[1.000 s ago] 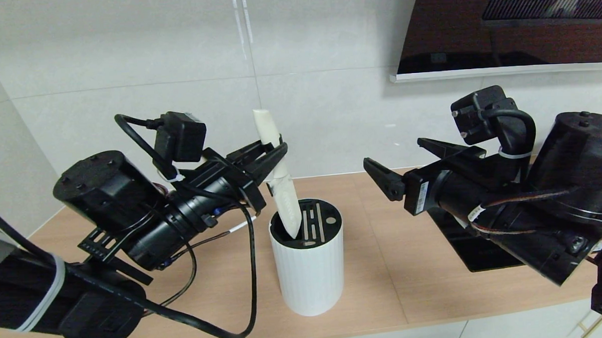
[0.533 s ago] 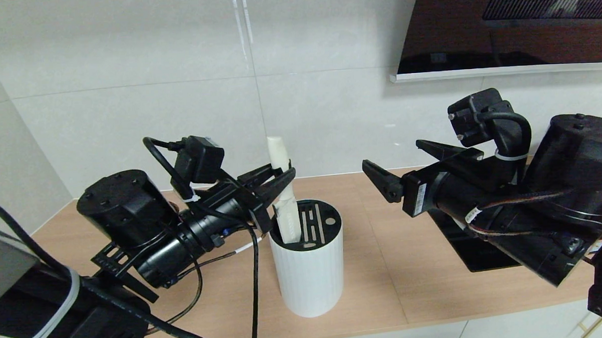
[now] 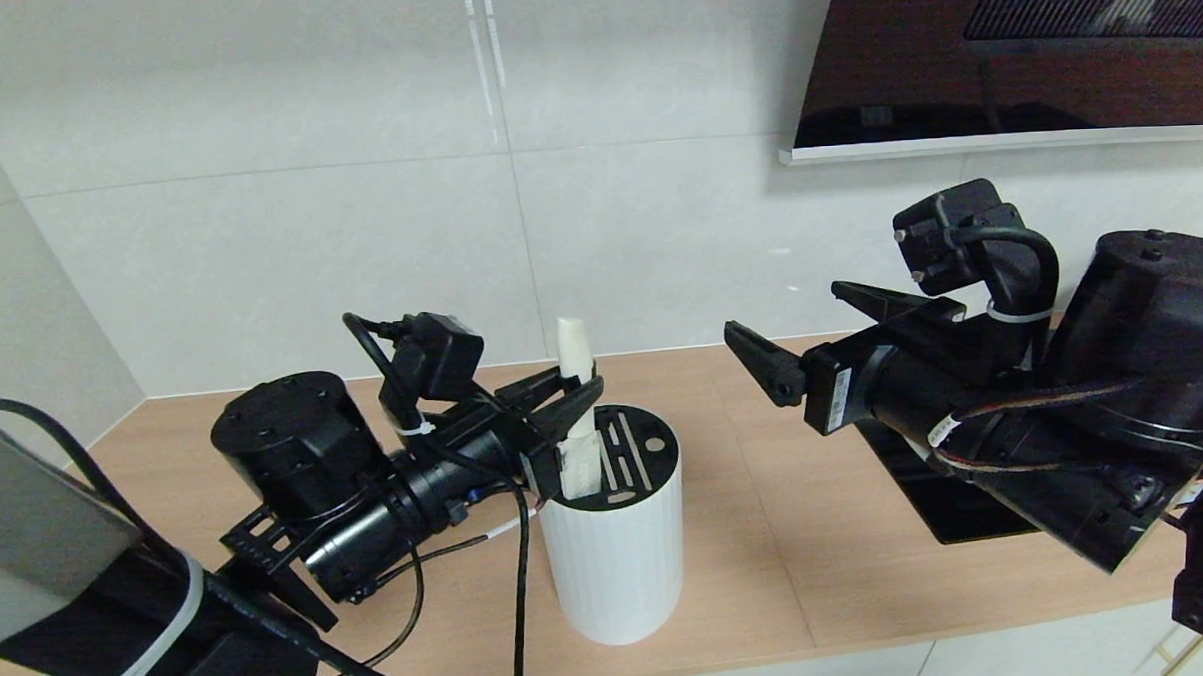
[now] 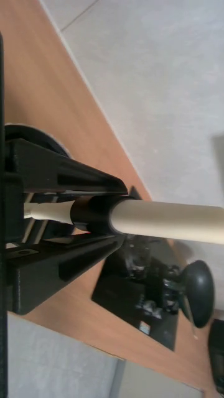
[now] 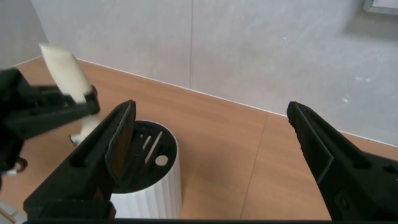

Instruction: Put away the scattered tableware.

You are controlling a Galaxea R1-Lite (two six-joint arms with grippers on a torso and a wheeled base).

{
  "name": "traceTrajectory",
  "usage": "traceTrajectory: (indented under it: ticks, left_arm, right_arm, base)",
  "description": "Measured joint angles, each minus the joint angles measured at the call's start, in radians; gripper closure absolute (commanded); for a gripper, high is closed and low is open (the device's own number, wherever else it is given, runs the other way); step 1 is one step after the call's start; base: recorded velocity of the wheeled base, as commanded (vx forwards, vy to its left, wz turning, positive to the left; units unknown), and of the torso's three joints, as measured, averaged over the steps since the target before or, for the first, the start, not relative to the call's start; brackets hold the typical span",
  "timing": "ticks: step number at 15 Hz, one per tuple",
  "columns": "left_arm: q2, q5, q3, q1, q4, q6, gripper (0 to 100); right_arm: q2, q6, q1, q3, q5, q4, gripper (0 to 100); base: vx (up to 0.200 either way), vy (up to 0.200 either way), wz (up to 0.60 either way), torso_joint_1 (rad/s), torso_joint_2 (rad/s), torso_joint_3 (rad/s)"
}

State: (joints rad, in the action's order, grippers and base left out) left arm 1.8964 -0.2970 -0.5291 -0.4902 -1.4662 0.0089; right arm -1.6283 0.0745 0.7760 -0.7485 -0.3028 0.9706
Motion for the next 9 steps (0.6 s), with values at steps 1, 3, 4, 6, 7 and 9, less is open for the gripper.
traceTrajectory:
  ticks: [1, 3, 4, 6, 7, 9]
  left_arm:
    - [0.009, 0.000, 0.005, 0.000, 0.000, 0.000, 100]
    - [0.023, 0.001, 0.017, -0.001, -0.007, -0.001, 100]
    - [0.026, 0.001, 0.023, -0.001, -0.008, -0.001, 100]
    - [0.029, 0.003, 0.027, -0.001, -0.008, -0.001, 100]
    - [0.030, 0.008, 0.027, -0.001, -0.007, -0.001, 100]
    - [0.032, 0.021, 0.024, -0.001, -0.003, -0.001, 0]
  right_arm:
    - [0.000, 0.000, 0.000, 0.000, 0.000, 0.000, 0]
    - [0.000, 0.000, 0.000, 0.001, 0.000, 0.000, 0]
    - [0.000, 0.000, 0.000, 0.001, 0.000, 0.000, 0]
    - [-0.003, 0.000, 0.000, 0.001, 0.000, 0.000, 0]
    - [-0.004, 0.000, 0.000, 0.001, 0.000, 0.000, 0]
    - [-0.005, 0.000, 0.000, 0.001, 0.001, 0.001, 0]
  base:
    - [0.000, 0.000, 0.00, 0.000, 0.00, 0.000]
    - [0.000, 0.000, 0.00, 0.000, 0.00, 0.000]
    - [0.000, 0.000, 0.00, 0.000, 0.00, 0.000]
    - [0.000, 0.000, 0.00, 0.000, 0.00, 0.000]
    - [0.000, 0.000, 0.00, 0.000, 0.00, 0.000]
    - [0.000, 0.000, 0.00, 0.000, 0.00, 0.000]
